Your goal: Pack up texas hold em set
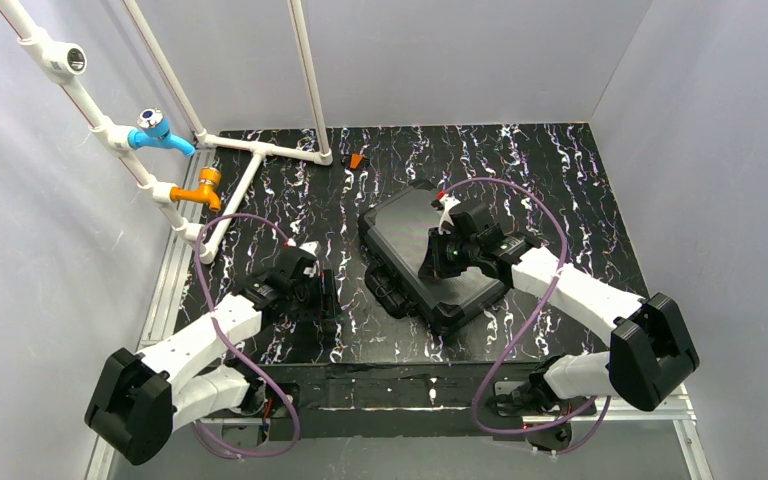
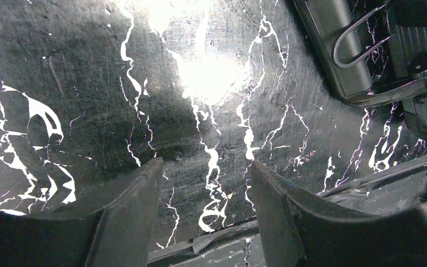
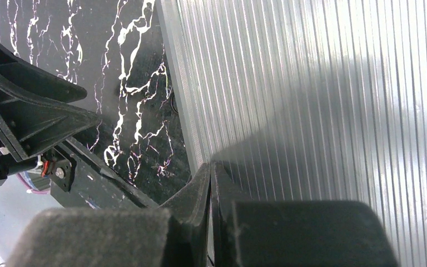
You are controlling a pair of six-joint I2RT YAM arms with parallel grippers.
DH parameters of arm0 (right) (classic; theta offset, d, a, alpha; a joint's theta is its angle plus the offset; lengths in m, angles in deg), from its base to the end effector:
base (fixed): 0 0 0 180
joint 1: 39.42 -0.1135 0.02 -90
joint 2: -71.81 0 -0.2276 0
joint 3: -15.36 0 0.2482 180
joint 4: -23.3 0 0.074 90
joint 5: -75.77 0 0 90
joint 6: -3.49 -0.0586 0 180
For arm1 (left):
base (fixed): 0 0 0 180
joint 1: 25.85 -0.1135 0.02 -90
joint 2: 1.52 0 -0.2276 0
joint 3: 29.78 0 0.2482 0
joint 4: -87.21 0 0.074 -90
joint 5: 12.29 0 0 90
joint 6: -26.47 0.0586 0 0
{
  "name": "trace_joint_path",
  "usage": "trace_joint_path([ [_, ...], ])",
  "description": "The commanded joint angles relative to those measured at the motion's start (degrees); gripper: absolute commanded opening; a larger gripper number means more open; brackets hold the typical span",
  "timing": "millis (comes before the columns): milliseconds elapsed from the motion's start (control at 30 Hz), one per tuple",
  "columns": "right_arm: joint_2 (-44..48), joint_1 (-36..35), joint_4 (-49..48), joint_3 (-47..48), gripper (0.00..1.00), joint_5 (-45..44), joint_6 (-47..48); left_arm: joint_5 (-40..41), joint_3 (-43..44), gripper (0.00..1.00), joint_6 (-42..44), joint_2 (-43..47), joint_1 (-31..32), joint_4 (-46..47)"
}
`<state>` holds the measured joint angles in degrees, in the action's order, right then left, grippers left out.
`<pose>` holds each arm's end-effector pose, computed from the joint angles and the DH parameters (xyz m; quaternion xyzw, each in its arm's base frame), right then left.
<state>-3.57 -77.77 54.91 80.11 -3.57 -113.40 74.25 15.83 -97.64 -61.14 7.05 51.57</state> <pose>0.2316 0.1971 0.1995 -0.1283 0.9021 0.2888 0.2937 0.1924 -0.1287 0.1488 0.0005 0.9383 -0.2139 0.2718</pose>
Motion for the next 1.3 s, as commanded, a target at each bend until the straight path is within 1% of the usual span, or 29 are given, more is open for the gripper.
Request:
trace_joint_path([
  [0, -0.7, -0.3, 0.5, -1.4, 0.09, -3.3, 1.1, -0.9, -0.8, 0.56, 0.3, -0.5, 0.1, 0.9],
  [133, -0.8, -0.3, 0.8, -0.6, 0.09, -3.0, 1.2, -1.3, -0.9, 0.56, 0.4, -1.3, 0.1, 1.6],
  [300, 0.1, -0.3, 1.6, 2.9, 0.09, -1.9, 1.3, -1.9, -1.1, 0.55, 0.6, -2.4, 0.1, 2.8],
  [433, 0.0, -0.3, 2.1, 4.1, 0.09, -2.6, 1.7, -2.1, -1.4, 0.55, 0.5, -2.9, 0.1, 3.7],
  [633, -2.2, -0.3, 1.4, 1.0, 0.08, -3.2, 1.9, -2.8, -1.6, 0.54, 0.9, -3.9, 0.0, 5.1],
  [900, -2.5, -0.3, 4.1, -1.5, 0.07, -8.4, 2.8, -4.2, -1.4, 0.54, 1.4, -6.0, 0.1, 7.5],
  [1267, -3.3, -0.3, 4.8, -4.1, 0.07, -9.3, 3.0, -6.8, -1.0, 0.53, 1.8, -8.9, 0.2, 11.4],
])
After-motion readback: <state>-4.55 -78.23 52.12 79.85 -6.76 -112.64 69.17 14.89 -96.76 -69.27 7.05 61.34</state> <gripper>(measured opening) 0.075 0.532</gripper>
